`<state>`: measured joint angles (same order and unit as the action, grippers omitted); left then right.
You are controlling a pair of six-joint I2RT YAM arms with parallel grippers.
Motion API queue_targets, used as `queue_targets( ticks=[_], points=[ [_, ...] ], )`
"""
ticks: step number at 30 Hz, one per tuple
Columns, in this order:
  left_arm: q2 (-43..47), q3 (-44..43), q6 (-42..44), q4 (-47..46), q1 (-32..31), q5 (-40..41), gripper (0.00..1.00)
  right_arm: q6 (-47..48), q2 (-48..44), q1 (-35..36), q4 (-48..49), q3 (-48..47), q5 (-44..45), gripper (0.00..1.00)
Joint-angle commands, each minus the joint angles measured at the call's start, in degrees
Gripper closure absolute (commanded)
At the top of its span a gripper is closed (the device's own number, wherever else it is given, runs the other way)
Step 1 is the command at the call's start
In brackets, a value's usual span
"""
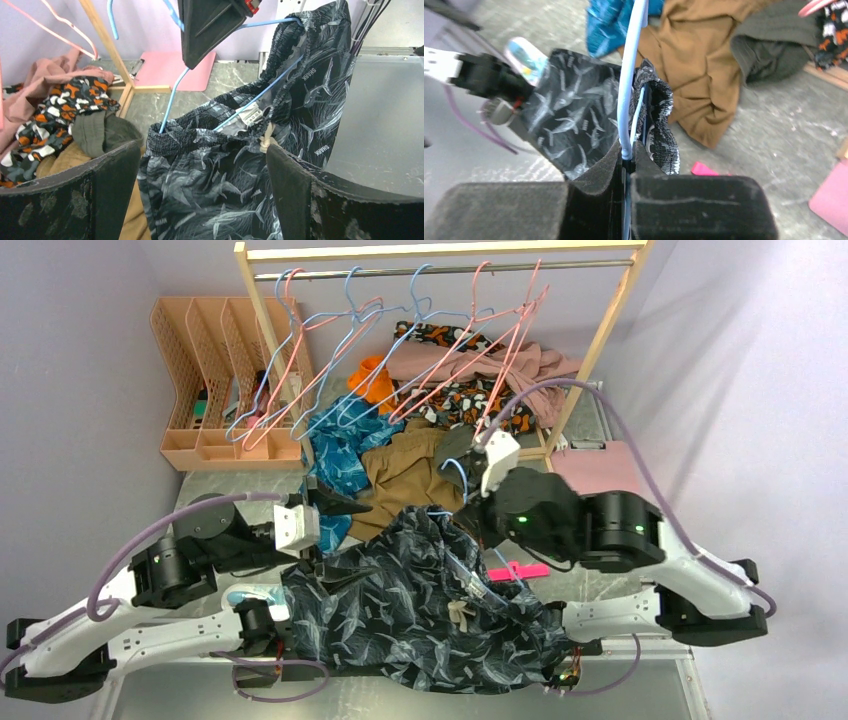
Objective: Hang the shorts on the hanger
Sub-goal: Place the hanger at the clothesline.
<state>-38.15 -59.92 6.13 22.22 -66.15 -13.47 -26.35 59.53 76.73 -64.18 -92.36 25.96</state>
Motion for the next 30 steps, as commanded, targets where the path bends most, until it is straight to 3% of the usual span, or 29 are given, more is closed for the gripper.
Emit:
queue_targets(
  ticks=[1,7,10,17,23,30],
  points=[
    [2.5,3.3,-3.3,0.1,0.2,2.4,0.01,-4.9,2.2,0.2,-5.1,0.3,7.2,1.0],
    [7.4,8.1,-4.2,0.4,0.2,3.8,0.0,-10.4,2.9,-0.1,-4.7,1.8,13.5,1.0],
    [9.0,11.0,-4.6,-0.2,0.2,3.7,0.01,-9.1,5.2,-2.2,-1.9,2.2,12.0,1.0],
    [11.5,17.7,-8.5,-3.1,0.2,2.0,0.0,-3.1,5.8,-19.5,6.3,5.8,1.6,1.0],
    [15.5,22.3,-11.6,-5.8,0.2,0.8,0.01,-8.0,-2.0,-20.0,7.1,13.3,6.5,1.0],
    [18.8,24.7,-11.2,-6.2,0.2,3.4,0.0,-11.1,-6.6,-20.0,2.8,14.1,12.8,1.0]
  ],
)
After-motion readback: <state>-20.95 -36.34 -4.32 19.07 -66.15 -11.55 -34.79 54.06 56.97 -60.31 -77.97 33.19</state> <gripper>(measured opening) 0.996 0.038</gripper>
